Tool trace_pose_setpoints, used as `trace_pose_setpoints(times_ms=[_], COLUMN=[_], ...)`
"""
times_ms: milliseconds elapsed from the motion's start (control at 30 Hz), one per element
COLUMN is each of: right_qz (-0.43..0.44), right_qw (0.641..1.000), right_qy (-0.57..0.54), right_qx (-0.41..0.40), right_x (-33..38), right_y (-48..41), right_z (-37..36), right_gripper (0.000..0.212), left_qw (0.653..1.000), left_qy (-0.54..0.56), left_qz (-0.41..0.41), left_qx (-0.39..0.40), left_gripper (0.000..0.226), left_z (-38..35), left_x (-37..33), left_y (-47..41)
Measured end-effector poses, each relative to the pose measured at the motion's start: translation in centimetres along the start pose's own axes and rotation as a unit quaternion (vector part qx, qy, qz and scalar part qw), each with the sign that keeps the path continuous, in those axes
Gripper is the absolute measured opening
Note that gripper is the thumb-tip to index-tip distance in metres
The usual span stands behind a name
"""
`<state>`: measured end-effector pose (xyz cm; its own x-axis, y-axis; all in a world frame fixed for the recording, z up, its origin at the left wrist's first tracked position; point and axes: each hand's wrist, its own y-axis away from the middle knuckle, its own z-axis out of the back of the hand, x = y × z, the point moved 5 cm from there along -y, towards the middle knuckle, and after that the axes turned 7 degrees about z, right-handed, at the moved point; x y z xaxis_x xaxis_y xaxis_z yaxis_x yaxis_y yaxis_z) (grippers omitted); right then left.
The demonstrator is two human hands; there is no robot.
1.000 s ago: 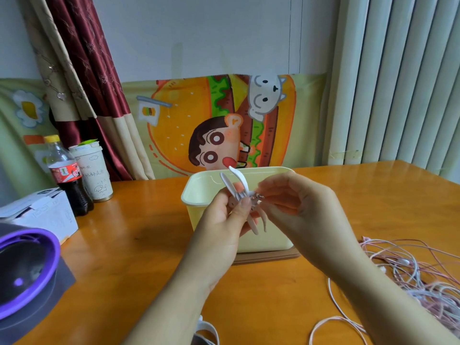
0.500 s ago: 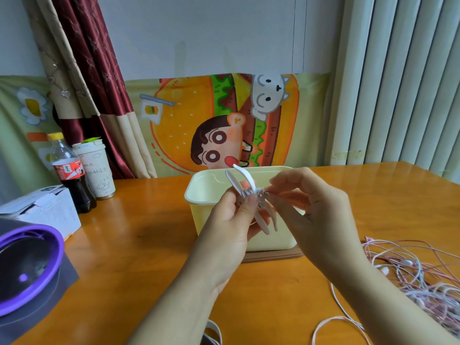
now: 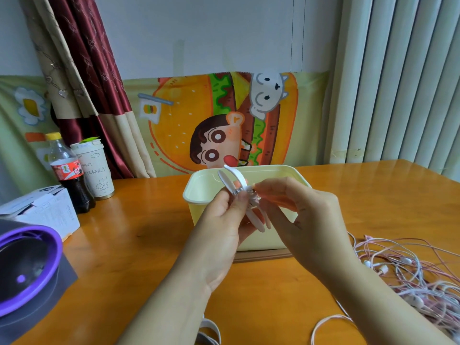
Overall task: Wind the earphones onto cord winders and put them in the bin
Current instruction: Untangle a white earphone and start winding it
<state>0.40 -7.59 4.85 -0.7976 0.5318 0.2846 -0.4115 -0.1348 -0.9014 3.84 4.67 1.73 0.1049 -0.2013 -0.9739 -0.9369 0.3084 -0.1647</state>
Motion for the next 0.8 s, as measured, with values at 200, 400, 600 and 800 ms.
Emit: trace_pose_setpoints(times_ms=[200,400,600,800], right_qz=[0.005,0.002,-0.012,-0.029], right_qw=[1.0,1.0,1.0,0.998], right_qy=[-0.005,0.014,0.01,-0.013], right_qx=[0.012,0.017,0.021,0.048], right_x=[0.15,0.22,0.2,0.56], right_y=[0.03,0.2,0.4,0.34], right_z=[-0.12,-0.38,-0.6,-0.88], right_gripper=[0.02,0.02,0.024,0.032], left_qw=[0.999,0.998,0.996,0.993], left_qy=[0.021,0.028,0.046,0.086], left_qz=[0.029,0.048,0.066,0.071], left_qx=[0.017,0.023,0.037,0.041], left_gripper=[0.027,0.029,0.031,0.035], left_z=[0.1,0.58,0.47,0.45], left_x=[-0.15,-0.16,0.29,-0.09], left_y=[0.01,-0.11,-0.23,-0.21])
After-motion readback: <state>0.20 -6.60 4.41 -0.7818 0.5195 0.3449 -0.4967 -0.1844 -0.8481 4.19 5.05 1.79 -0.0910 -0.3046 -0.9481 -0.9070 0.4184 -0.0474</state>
